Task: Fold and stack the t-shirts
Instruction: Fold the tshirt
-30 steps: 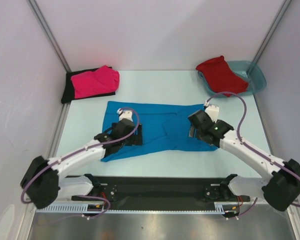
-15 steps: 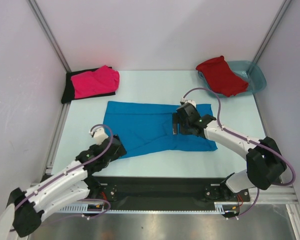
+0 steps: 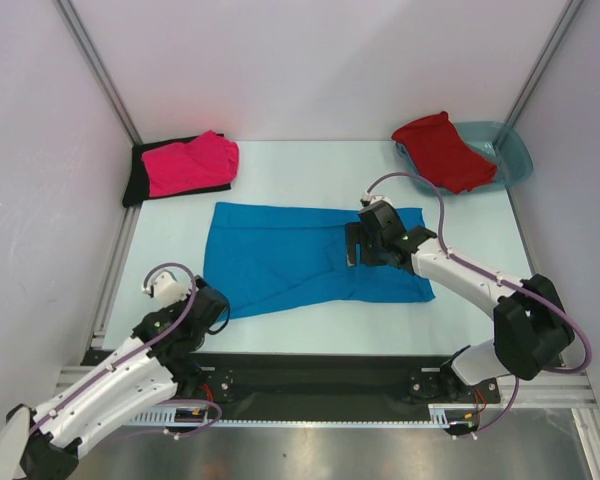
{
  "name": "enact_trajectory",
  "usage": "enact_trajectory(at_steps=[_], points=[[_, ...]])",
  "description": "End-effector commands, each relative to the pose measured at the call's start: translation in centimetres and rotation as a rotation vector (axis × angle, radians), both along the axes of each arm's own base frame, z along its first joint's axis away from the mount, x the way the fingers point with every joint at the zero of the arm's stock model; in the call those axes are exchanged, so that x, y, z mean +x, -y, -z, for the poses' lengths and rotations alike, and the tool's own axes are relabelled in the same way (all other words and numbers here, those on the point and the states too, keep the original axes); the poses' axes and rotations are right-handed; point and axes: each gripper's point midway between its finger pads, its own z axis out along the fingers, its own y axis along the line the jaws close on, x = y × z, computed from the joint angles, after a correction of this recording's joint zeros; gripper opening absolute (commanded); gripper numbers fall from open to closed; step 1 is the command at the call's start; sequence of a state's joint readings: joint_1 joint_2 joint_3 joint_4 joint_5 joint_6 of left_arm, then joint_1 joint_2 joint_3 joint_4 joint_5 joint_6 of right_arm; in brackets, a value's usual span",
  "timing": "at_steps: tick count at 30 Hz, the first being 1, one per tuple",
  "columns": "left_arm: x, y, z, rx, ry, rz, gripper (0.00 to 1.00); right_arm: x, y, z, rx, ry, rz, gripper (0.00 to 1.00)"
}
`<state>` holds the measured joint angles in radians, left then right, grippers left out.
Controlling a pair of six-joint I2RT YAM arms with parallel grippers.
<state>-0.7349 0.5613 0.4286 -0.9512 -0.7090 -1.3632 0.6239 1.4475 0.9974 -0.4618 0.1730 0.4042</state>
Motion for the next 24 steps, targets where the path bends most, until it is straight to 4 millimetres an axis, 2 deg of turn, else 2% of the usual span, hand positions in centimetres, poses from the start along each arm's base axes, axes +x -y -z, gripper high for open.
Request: enact_trajectory(at_steps=[1, 7, 12, 15, 16, 17, 21, 22, 24], points=[[-0.7, -1.4, 0.7, 0.074, -0.057, -0.064, 0.93, 0.8, -0.5, -2.5, 0.045, 0.068, -0.021, 0.84], [-0.8, -0.9, 1.9, 0.085, -0.106, -0.049, 0.95, 0.7, 0.4, -2.4, 0.047, 0.067, -0.011, 0.84], [-1.2, -0.7, 3.7, 0.028, -0.108, -0.052, 0.94, 0.5, 1.2, -2.2, 0.048, 0.059, -0.002, 0.84], [-0.9, -0.2, 4.3, 0.004, -0.091, -0.036, 0.83, 0.4, 1.8, -2.1, 0.048, 0.058, 0.002, 0.84], [-0.6, 0.1, 4.3, -0.006, -0.082, -0.029, 0.72, 0.4, 1.9, -2.2, 0.052, 0.061, 0.003, 0.84], [-0.6, 0.1, 4.4, -0.010, -0.083, -0.028, 0.67, 0.5, 2.1, -2.2, 0.052, 0.061, 0.007, 0.84], [0.0, 0.6, 4.4, -0.010, -0.073, -0.017, 0.56, 0.3, 2.5, -2.1, 0.054, 0.060, 0.013, 0.84], [0.0, 0.6, 4.4, -0.005, -0.079, -0.013, 0.46, 0.3, 2.7, -2.2, 0.054, 0.061, 0.019, 0.84], [0.2, 0.7, 4.3, -0.003, -0.077, -0.011, 0.40, 0.2, 2.7, -2.0, 0.053, 0.058, 0.016, 0.84]])
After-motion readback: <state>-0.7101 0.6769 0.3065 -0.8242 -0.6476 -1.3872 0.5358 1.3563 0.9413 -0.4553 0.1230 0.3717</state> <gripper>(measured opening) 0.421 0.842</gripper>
